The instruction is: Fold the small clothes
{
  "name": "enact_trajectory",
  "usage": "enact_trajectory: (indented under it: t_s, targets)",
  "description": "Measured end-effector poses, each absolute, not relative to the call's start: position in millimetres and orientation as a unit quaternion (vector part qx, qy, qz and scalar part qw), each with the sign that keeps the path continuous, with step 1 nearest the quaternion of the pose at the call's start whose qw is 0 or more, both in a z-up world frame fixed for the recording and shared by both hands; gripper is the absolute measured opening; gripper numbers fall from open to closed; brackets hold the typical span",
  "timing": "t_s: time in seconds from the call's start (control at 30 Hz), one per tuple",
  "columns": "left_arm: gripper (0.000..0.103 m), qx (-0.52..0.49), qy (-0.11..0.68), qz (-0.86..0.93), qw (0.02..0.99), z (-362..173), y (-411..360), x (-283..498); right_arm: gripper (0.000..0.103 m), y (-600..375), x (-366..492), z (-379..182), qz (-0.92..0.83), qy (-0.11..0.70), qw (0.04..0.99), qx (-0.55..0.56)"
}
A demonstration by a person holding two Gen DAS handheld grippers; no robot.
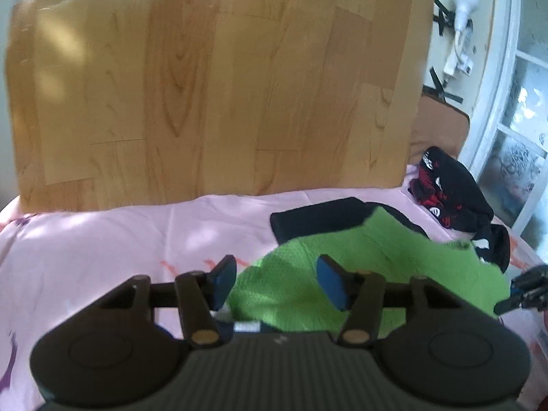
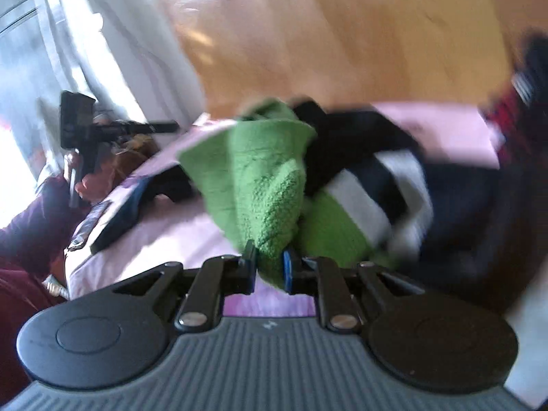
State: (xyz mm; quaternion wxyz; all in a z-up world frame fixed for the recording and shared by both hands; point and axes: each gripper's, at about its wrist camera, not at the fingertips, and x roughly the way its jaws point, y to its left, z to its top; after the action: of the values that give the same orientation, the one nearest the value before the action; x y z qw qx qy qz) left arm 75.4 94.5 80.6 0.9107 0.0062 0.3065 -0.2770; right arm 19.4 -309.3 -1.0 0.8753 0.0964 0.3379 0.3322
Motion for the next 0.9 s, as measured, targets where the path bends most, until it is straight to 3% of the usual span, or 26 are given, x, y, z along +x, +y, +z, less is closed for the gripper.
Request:
enact_trajectory:
  t_s: [0.07, 0.13, 0.17, 0.4, 0.6, 0.67, 0.7, 0.73, 0.8, 0.83, 0.9]
  targets:
    - [0.068, 0.017, 0.298, -0.307, 0.904, 81.4, 82.1, 74.0, 0.018, -315.4, 18.8, -11.8, 0.309, 0.347, 0.877, 0.123]
    - [0.098, 0.042, 0.277, -0.337, 0.899, 81.5, 64.8, 65.6, 0.018, -313.1, 16.9, -12.6, 0.301, 0.343, 0.880, 0.131]
    - [0.101, 0.058, 0.270, -0.349, 0.896, 81.9, 56.5, 61.9, 0.018, -308.6, 17.7, -11.1, 0.299, 0.341, 0.882, 0.125]
    - [0.103, 0.081, 0.306, -0.345, 0.883, 65.9, 41.8, 104.3, 0.019, -303.5, 20.1, -10.5, 0.291, 0.350, 0.884, 0.101]
    - [0.102, -0.007, 0.430, -0.369, 0.824, 15.5, 68.8, 166.4, 0.021, -301.9, 16.0, -14.9, 0.277, 0.348, 0.887, 0.126]
    - [0.082, -0.013, 0.420, -0.396, 0.816, 11.9, 67.3, 159.3, 0.021, -304.2, 15.4, -14.7, 0.274, 0.350, 0.886, 0.134]
    - [0.057, -0.007, 0.407, -0.408, 0.817, 14.2, 64.7, 150.4, 0.021, -305.0, 16.2, -15.0, 0.273, 0.352, 0.885, 0.136]
    - [0.039, -0.001, 0.397, -0.413, 0.819, 17.5, 62.0, 142.2, 0.021, -305.4, 17.2, -15.0, 0.272, 0.353, 0.884, 0.139]
    - [0.018, 0.023, 0.367, -0.403, 0.838, 28.5, 59.2, 119.6, 0.022, -306.4, 19.6, -14.9, 0.272, 0.357, 0.883, 0.141]
    - [0.013, 0.032, 0.354, -0.394, 0.848, 32.0, 59.8, 109.8, 0.022, -306.7, 20.3, -14.4, 0.272, 0.358, 0.882, 0.141]
    - [0.013, 0.026, 0.326, -0.383, 0.864, 40.6, 68.5, 89.1, 0.023, -304.5, 18.3, -12.5, 0.268, 0.360, 0.882, 0.141]
